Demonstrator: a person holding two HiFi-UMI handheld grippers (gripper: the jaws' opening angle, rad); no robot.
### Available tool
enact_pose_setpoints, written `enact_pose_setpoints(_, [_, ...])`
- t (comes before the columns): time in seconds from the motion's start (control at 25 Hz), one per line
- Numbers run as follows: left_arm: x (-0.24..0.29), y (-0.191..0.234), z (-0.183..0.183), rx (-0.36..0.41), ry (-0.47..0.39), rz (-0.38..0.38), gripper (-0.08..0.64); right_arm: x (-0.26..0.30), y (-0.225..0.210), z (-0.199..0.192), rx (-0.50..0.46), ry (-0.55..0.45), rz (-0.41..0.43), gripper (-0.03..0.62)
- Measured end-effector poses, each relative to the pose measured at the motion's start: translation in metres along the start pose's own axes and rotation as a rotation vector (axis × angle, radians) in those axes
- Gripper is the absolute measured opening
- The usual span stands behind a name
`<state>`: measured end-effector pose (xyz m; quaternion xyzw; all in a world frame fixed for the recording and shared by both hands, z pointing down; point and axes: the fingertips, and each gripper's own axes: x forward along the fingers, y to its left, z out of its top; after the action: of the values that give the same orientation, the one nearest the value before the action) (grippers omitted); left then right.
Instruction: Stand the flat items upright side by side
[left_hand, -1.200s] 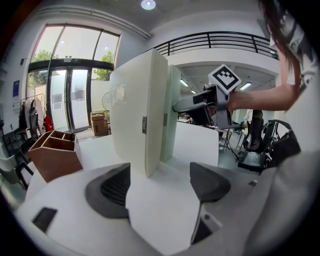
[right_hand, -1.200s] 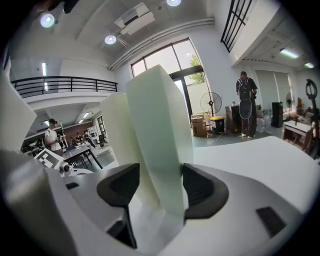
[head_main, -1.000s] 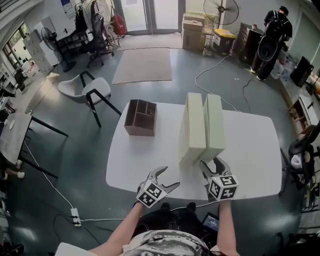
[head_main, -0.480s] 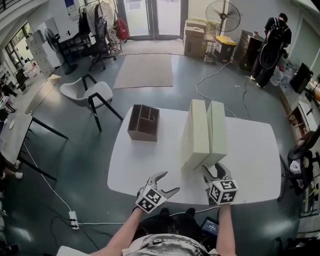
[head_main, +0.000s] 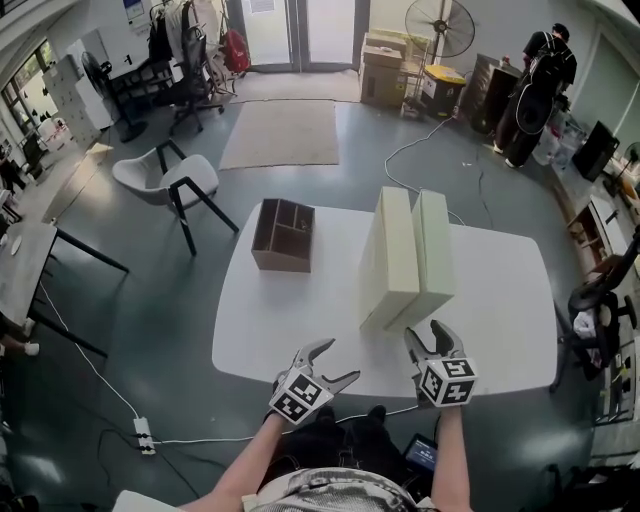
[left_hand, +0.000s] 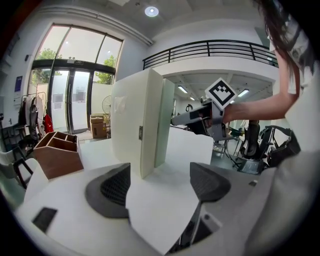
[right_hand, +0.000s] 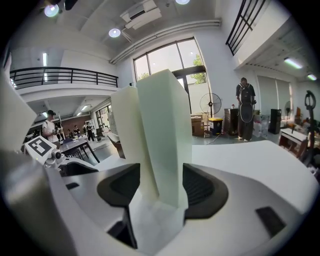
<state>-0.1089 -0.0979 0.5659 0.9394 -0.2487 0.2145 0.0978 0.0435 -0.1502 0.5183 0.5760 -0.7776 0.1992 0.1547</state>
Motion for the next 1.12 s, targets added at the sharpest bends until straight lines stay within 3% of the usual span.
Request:
enact_pose_setpoints(0.4, [-0.004,-0.024,0.01,-0.044,-0.031,0.057,0.379,-0.023,0.022,-0.017,-0.033,0.007,0.108,0.241])
enact_pose_setpoints(0.68, [-0.012,-0.058,0.019,-0.117,-0.051,0.189,0.379,-0.064,0.033,-0.029,-0.073,0.006,0.268,0.229])
enact_pose_setpoints(0.88, [-0.014,-0.095,0.021,-0.192,-0.094,0.278,0.379,-0.105,0.034,-0.048,-0.098,0.008,0.369,0.224])
enact_pose_setpoints(1.12, [-0.023,-0.154,0.03,-0.21,-0.132,0.329,0.365,-0.156,0.037,-0.064,-0.12,-0.018,0.458,0.182])
